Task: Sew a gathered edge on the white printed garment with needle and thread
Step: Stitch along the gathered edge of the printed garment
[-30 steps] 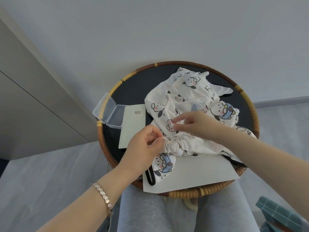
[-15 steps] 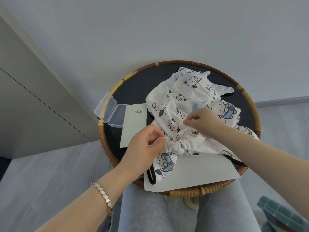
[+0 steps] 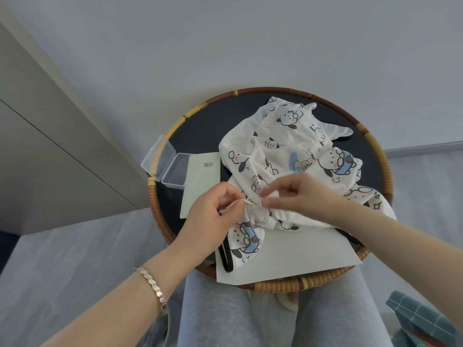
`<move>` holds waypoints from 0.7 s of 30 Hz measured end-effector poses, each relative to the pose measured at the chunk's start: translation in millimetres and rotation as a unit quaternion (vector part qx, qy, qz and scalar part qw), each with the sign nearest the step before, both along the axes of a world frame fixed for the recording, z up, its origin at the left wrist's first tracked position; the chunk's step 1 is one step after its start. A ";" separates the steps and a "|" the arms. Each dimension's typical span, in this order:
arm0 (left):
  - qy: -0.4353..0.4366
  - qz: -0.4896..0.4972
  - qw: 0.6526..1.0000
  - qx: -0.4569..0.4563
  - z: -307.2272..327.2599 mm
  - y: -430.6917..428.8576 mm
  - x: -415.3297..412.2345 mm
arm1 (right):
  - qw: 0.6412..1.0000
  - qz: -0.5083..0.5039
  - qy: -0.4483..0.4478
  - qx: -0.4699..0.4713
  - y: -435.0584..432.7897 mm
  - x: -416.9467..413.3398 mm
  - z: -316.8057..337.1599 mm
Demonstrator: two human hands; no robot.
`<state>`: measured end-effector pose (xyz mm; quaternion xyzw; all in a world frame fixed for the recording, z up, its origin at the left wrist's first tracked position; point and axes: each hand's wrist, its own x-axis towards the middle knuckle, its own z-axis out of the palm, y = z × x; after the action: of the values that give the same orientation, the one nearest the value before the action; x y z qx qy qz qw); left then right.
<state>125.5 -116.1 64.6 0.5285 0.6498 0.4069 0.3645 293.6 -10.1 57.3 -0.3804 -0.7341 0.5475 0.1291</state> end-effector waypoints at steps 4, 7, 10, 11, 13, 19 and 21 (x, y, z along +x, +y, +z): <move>0.059 0.003 0.998 0.017 -2.6 2.2 -2.5 | 0.986 0.055 -0.144 0.069 -2.3 3.5 -13.2; 0.130 -0.020 0.991 0.012 -0.5 7.2 -7.1 | 0.973 -0.025 -0.169 0.155 4.4 5.6 -16.3; 0.196 -0.042 0.980 0.016 2.8 17.7 -10.5 | 0.948 -0.101 -0.194 0.233 15.3 13.2 -4.5; 0.206 -0.040 0.978 0.019 3.0 21.9 -9.6 | 0.937 -0.108 -0.219 0.250 18.4 16.3 -0.1; 0.214 -0.029 0.976 0.009 -1.5 28.9 -4.5 | 0.911 -0.099 -0.297 0.268 22.6 21.5 5.0; 0.149 -0.034 0.983 -0.096 -36.8 27.2 15.2 | 0.900 -0.034 -0.388 0.198 17.6 31.4 -13.6; 0.113 -0.030 0.988 -0.097 -39.7 24.0 15.6 | 0.919 -0.037 -0.347 0.183 15.0 34.0 -17.0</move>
<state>141.1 -92.1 24.8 0.5527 0.7066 0.2687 0.3507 327.5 4.8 40.3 -0.5427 -0.8059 0.2321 -0.0463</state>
